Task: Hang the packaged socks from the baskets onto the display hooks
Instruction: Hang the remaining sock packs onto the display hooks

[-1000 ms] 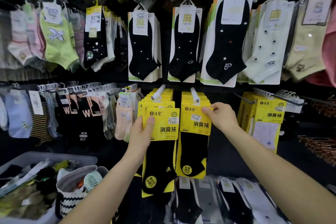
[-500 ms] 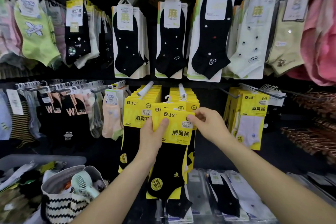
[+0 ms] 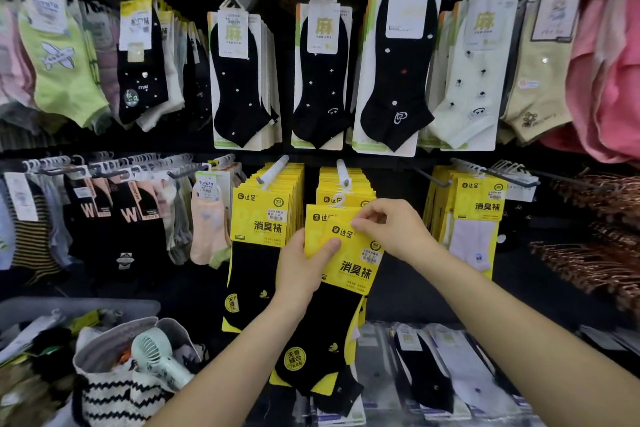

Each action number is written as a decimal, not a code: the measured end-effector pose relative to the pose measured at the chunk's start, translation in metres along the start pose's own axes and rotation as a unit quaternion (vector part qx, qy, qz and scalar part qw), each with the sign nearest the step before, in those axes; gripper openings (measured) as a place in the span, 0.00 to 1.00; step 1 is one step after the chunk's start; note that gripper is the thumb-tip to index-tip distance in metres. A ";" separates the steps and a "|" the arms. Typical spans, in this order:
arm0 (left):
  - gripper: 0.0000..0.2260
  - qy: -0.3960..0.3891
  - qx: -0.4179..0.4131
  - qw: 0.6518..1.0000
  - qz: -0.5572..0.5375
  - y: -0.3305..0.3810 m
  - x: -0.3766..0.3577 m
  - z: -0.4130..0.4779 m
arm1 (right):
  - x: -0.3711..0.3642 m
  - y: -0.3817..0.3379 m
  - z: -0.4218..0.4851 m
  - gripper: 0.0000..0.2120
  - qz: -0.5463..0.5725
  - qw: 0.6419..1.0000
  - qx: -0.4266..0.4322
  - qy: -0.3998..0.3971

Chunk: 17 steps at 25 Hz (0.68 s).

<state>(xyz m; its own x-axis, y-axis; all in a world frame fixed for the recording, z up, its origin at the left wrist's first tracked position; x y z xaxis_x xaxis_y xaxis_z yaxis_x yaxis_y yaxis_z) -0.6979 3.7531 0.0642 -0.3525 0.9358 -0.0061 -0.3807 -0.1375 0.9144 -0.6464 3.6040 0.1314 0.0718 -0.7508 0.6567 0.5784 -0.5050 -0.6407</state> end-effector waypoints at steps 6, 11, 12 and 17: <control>0.04 -0.022 0.006 1.000 -0.021 -0.003 -0.011 0.003 | 0.012 -0.003 0.005 0.08 -0.067 0.997 -0.004 0.048; 0.06 0.067 -0.030 0.997 -0.005 -0.003 0.018 -0.001 | 0.029 -0.012 0.029 0.06 -0.061 0.997 -0.010 0.053; 0.05 0.085 -0.033 0.996 -0.002 -0.003 0.030 -0.001 | 0.032 -0.014 0.036 0.06 -0.055 0.997 -0.008 0.057; 0.06 0.093 -0.042 0.995 0.010 -0.003 0.079 -0.001 | 0.023 -0.018 0.064 0.06 -0.055 0.997 -0.015 0.049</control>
<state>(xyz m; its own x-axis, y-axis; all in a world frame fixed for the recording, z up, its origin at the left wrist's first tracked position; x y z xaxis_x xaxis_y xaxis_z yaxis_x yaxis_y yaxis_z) -0.7254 3.8272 0.0603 -0.5100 0.8573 -0.0705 -0.4401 -0.1896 0.8777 -0.6033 3.6230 0.1837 -0.0717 -0.7273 0.6825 0.5537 -0.5982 -0.5793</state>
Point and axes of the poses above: each hand's wrist, its own z-axis towards the middle knuckle, its own x-axis out of the back of the hand, y = z × x, the point moved 6 cm from there along z, towards the middle knuckle, and after that the axes turned 5 degrees about -y, right-handed, at the moved point
